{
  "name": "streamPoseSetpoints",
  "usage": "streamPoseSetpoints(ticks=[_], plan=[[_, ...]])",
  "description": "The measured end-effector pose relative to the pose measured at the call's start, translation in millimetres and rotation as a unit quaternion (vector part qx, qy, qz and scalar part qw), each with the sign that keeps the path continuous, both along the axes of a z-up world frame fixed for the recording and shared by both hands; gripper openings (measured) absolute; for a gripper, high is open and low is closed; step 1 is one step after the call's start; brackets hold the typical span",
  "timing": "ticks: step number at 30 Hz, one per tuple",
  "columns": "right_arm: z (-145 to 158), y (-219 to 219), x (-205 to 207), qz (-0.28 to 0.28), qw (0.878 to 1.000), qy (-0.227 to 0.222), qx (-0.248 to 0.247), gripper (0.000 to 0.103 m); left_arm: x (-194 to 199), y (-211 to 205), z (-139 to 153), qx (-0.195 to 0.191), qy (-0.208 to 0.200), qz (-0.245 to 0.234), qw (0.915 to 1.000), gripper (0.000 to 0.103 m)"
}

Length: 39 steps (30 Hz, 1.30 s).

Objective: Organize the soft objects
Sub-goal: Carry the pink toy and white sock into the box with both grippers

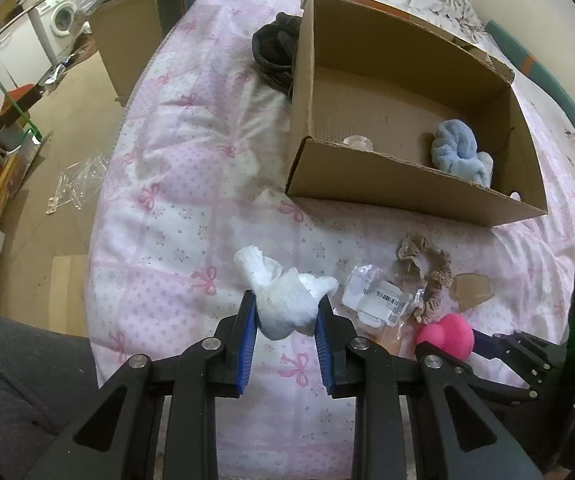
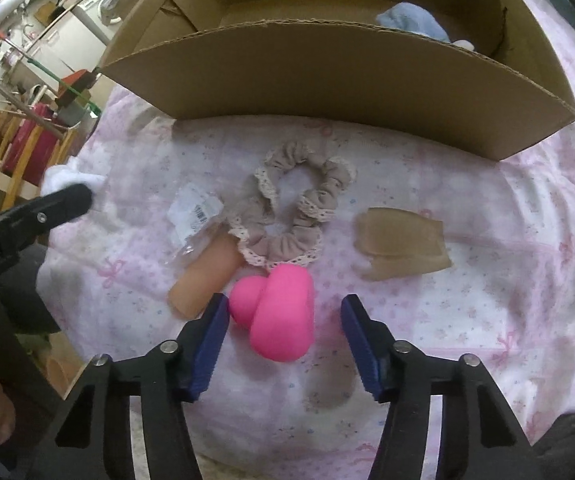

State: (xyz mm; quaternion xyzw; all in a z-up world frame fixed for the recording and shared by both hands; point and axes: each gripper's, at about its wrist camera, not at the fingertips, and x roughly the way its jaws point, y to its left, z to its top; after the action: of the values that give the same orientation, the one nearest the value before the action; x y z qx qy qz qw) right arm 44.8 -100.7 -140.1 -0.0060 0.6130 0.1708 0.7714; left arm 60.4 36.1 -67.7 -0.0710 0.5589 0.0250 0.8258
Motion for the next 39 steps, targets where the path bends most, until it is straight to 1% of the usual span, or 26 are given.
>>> streamPoseSetpoints(ticks=[1,6,10,14,19,25,32,36,39], plan=[[-0.1,-0.2,-0.3,0.001,1.0,0.0,0.001,0.047,0.0,0.0,0.0,0.0,0.0,0.0,1.0,0.024],[13.2,-0.7,-4.7,0.002,1.0,-0.025,0.001,0.046,-0.4,1.8,2.1,0.008,-0.008,0.004,0.9999,0.024],[16.8,-4.8,-7.8,0.0,1.0,-0.028,0.005,0.046,-0.9,3.7,1.3,0.018,-0.009,0.008,0.9998,0.024],[28.3,-12.1,-9.5,-0.002,0.999,-0.041,0.024,0.046,-3.1,5.3,2.9,0.025,-0.013,0.01,0.9996,0.024],[47.3,-18.4,-13.0,-0.002,0.996,-0.071,0.046,0.046,-4.1,3.5,3.9,0.03,-0.017,0.008,0.9994,0.024],[75.3,-27.1,-16.0,-0.017,0.99,-0.116,0.081,0.046,-6.0,3.6,14.7,0.031,-0.037,0.011,0.9988,0.024],[103.9,-44.3,-13.5,-0.045,0.978,-0.164,0.118,0.046,-4.4,1.1,28.4,0.034,-0.055,0.011,0.9979,0.024],[116.4,-52.4,-4.1,-0.057,0.974,-0.176,0.133,0.046,2.8,-0.6,39.6,0.028,-0.062,0.011,0.9976,0.024],[122.8,-58.7,7.5,-0.067,0.972,-0.177,0.14,0.046,14.1,-1.1,53.5,0.026,-0.076,0.009,0.9967,0.024]])
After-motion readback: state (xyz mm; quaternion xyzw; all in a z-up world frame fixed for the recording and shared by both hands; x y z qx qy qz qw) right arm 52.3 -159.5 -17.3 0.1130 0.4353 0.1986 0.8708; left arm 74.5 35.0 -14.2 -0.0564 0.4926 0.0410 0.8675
